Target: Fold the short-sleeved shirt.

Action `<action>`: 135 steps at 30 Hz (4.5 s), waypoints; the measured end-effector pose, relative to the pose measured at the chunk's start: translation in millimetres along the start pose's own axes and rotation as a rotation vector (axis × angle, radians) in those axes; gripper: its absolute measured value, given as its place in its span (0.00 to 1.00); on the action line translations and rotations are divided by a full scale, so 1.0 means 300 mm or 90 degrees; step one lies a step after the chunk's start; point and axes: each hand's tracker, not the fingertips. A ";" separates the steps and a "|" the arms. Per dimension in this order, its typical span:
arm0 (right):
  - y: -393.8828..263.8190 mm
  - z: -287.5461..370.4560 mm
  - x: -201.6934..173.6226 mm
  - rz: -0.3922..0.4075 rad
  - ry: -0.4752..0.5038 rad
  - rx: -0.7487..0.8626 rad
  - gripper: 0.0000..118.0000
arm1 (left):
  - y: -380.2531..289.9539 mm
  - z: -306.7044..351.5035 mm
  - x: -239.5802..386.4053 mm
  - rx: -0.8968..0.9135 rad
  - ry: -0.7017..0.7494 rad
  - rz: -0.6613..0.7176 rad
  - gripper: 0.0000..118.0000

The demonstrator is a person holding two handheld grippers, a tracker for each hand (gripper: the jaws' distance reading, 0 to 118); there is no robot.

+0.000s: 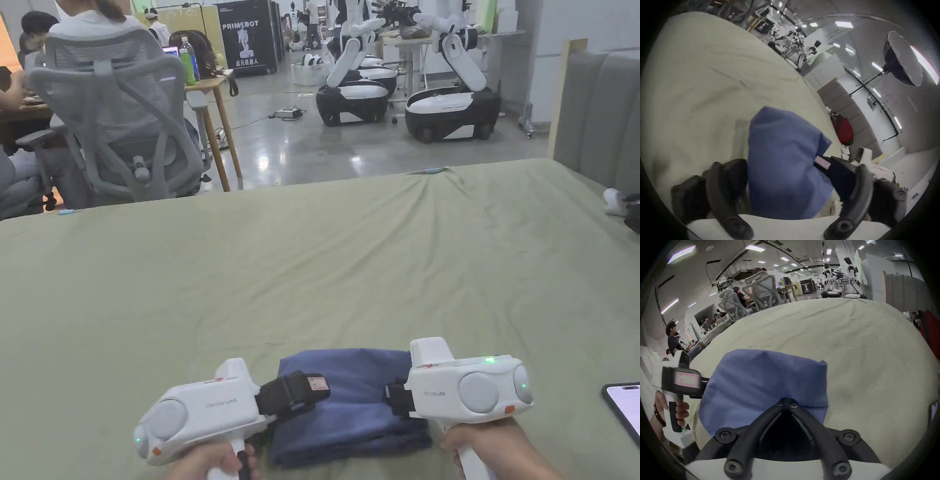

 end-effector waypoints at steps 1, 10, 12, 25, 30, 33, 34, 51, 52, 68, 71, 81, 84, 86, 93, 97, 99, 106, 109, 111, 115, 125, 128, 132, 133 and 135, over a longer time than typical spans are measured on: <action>-0.001 0.000 -0.001 0.001 -0.001 0.001 0.00 | -0.003 -0.019 0.005 0.001 0.008 -0.004 0.79; 0.004 0.016 -0.055 0.026 -0.035 0.000 0.00 | 0.026 0.000 0.012 0.002 -0.005 -0.031 0.25; 0.029 0.028 -0.099 0.033 -0.052 -0.011 0.00 | 0.042 0.027 -0.004 -0.005 -0.019 -0.030 0.25; 0.252 -0.015 -0.620 0.128 0.107 0.068 0.00 | 0.357 0.721 -0.443 0.042 0.061 -0.074 0.24; 0.282 -0.248 -0.928 0.211 0.110 0.095 0.00 | 0.507 1.014 -0.802 0.073 0.106 -0.040 0.24; 0.282 -0.414 -1.119 0.232 0.108 0.104 0.00 | 0.560 1.180 -0.985 0.089 0.134 -0.025 0.24; 0.282 -0.454 -1.180 0.253 0.101 0.109 0.00 | 0.578 1.227 -1.046 0.092 0.139 -0.011 0.24; 0.279 -0.536 -1.386 0.332 0.136 0.116 0.00 | 0.549 1.425 -1.015 0.211 0.242 -0.041 1.00; 0.290 -0.508 -1.364 0.335 0.140 0.124 0.00 | 0.549 1.437 -0.964 0.226 0.260 -0.064 1.00; 0.375 0.231 -0.615 0.250 -0.045 0.254 0.00 | 0.359 0.797 0.136 0.430 0.278 -0.271 0.00; 0.354 0.355 -0.434 0.214 -0.141 0.284 0.00 | 0.283 0.639 0.306 0.494 0.290 -0.325 0.00; 0.157 0.466 -0.115 0.132 -0.273 0.346 0.00 | 0.034 0.325 0.478 0.534 0.343 -0.453 0.00; 0.093 0.458 -0.089 0.117 -0.275 0.361 0.00 | -0.017 0.332 0.445 0.519 0.328 -0.448 0.00; 0.057 0.467 -0.103 0.120 -0.270 0.372 0.00 | -0.065 0.343 0.431 0.524 0.349 -0.474 0.00; 0.007 0.493 -0.125 0.118 -0.268 0.418 0.03 | -0.152 0.355 0.370 0.502 0.380 -0.476 0.00; 0.013 0.496 -0.131 0.117 -0.278 0.434 0.03 | -0.164 0.341 0.368 0.510 0.380 -0.470 0.00; 0.016 0.495 -0.129 0.116 -0.273 0.433 0.03 | -0.159 0.330 0.374 0.505 0.379 -0.470 0.00; 0.020 0.467 -0.131 0.120 -0.258 0.417 0.80 | -0.138 0.314 0.393 0.506 0.357 -0.457 0.69; 0.010 0.456 -0.133 0.124 -0.263 0.427 1.00 | -0.139 0.302 0.384 0.517 0.363 -0.466 0.99; 0.011 0.453 -0.136 0.124 -0.265 0.441 1.00 | -0.134 0.284 0.389 0.547 0.367 -0.467 1.00; 0.014 0.441 -0.130 0.125 -0.268 0.428 1.00 | -0.137 0.292 0.381 0.545 0.367 -0.459 1.00; 0.012 0.441 -0.134 0.126 -0.277 0.435 1.00 | -0.160 0.290 0.384 0.548 0.376 -0.489 1.00; 0.009 0.446 -0.133 0.121 -0.272 0.434 1.00 | -0.163 0.293 0.384 0.543 0.380 -0.496 1.00; 0.012 0.447 -0.135 0.121 -0.274 0.437 1.00 | -0.167 0.294 0.382 0.543 0.375 -0.496 1.00; 0.014 0.449 -0.135 0.118 -0.274 0.438 1.00 | -0.169 0.292 0.383 0.545 0.377 -0.498 1.00; 0.015 0.454 -0.135 0.119 -0.275 0.438 1.00 | -0.167 0.295 0.387 0.543 0.381 -0.502 1.00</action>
